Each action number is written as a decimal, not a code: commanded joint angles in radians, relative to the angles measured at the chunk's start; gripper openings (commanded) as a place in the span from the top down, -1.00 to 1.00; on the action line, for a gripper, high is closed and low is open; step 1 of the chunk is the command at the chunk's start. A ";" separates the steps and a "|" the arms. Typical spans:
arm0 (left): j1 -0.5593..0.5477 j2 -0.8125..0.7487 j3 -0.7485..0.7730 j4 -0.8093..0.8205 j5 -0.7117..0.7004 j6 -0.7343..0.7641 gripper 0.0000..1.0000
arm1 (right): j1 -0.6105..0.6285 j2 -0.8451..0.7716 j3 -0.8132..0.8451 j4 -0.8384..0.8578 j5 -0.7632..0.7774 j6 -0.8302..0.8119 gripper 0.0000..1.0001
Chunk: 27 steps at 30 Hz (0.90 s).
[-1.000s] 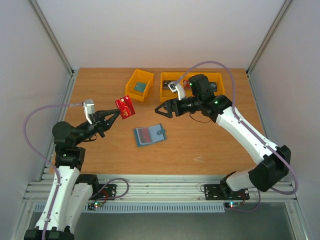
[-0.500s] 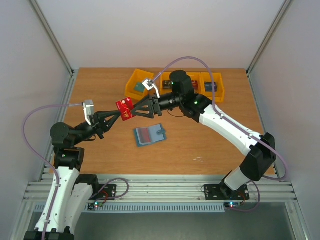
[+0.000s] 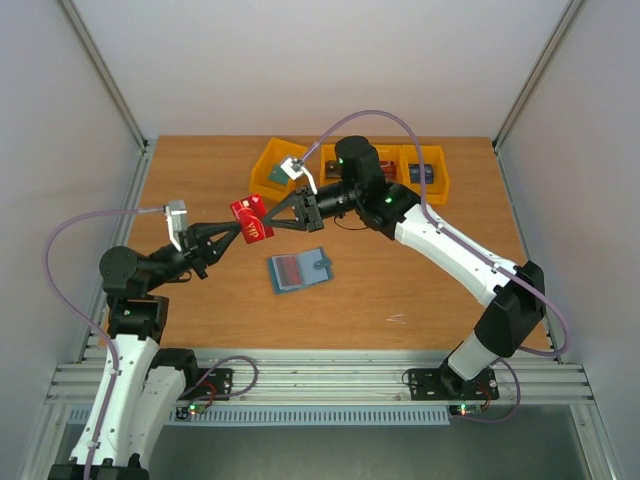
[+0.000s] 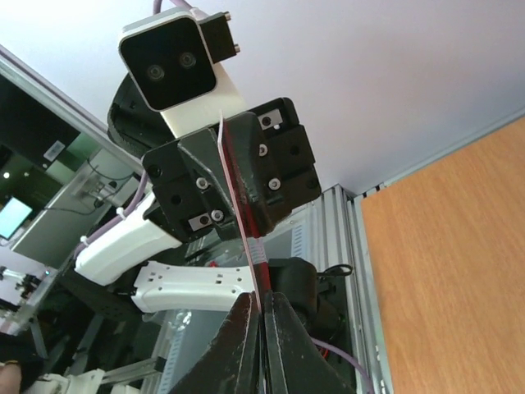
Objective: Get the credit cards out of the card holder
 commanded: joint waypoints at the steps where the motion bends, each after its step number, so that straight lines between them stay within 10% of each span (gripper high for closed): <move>1: 0.003 -0.012 0.021 0.039 0.013 -0.002 0.99 | 0.006 -0.005 0.098 -0.168 -0.024 -0.141 0.98; 5: 0.005 -0.027 0.029 -0.063 0.082 0.123 0.03 | -0.012 0.038 0.262 -0.588 -0.020 -0.387 0.98; 7: 0.005 -0.057 0.059 -0.271 0.142 0.437 -0.17 | -0.037 0.084 0.351 -0.852 -0.018 -0.481 0.98; 11: 0.003 -0.168 0.087 -0.651 -0.028 1.171 -0.24 | -0.062 0.152 0.451 -1.167 -0.028 -0.617 0.98; 15: 0.003 -0.279 -0.030 -0.415 -0.159 1.514 -0.24 | -0.062 0.224 0.510 -1.336 -0.045 -0.673 0.98; 27: -0.016 -0.161 -0.197 0.052 0.080 2.494 -0.28 | -0.020 0.279 0.558 -1.279 -0.081 -0.605 0.97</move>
